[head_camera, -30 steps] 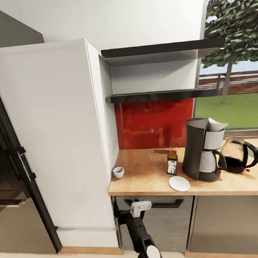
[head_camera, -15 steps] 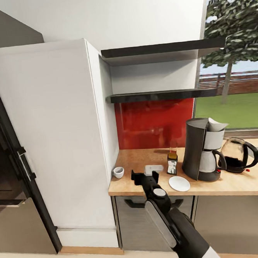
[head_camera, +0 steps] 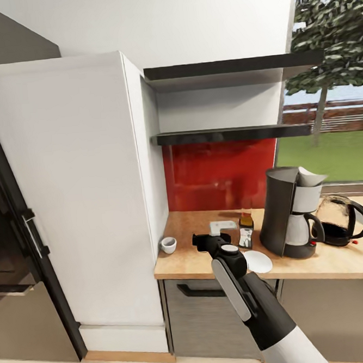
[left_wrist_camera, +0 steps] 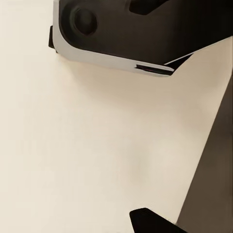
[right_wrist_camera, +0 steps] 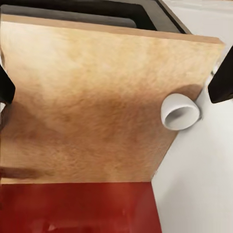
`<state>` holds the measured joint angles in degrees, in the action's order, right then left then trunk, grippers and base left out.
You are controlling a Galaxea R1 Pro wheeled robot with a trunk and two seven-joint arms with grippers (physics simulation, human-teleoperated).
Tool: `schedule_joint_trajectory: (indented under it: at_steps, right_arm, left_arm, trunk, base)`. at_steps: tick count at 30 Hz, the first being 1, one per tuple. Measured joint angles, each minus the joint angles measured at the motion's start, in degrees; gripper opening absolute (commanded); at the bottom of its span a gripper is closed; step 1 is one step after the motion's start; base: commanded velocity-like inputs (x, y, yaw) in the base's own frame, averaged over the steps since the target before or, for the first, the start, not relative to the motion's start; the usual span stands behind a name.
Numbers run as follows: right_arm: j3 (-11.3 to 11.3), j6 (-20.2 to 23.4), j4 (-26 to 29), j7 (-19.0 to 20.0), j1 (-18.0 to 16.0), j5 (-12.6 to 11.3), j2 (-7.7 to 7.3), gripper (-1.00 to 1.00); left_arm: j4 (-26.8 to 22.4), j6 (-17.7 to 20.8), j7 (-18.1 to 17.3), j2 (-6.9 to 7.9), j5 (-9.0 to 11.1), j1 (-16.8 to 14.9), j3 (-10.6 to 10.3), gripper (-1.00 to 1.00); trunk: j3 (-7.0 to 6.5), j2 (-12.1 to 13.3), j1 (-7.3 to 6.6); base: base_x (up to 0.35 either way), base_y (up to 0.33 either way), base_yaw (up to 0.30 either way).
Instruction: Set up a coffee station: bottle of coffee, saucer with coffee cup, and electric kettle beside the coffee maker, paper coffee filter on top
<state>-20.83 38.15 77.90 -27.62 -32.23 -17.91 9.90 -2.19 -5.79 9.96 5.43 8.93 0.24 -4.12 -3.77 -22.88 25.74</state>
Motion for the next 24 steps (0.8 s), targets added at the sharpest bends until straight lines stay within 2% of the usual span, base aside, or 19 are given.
schedule_joint_trajectory:
  at_steps: [5,15,24]
  right_arm:
    - [-0.03,0.11,0.30,-0.01,0.05,0.01,0.07,1.00]
    - [0.01,1.13,-2.45,-0.01,0.18,-0.34,-0.14,1.00]
    - [0.18,1.08,-4.54,-0.01,0.36,-0.40,-0.56,1.00]
  left_arm:
    - [-0.05,-0.10,0.03,-0.05,0.00,0.00,-0.04,1.00]
    - [-0.04,-0.08,-0.03,-0.03,0.00,0.00,-0.07,1.00]
    - [0.04,-0.12,0.02,-0.07,0.00,0.00,-0.07,1.00]
  trunk:
    - [0.00,-0.01,-0.01]
    - [0.06,-0.01,-0.01]
    - [0.86,0.00,0.03]
  base:
    - [0.279,0.186,0.000]
    - [0.291,0.134,0.000]
    - [0.026,0.003,0.000]
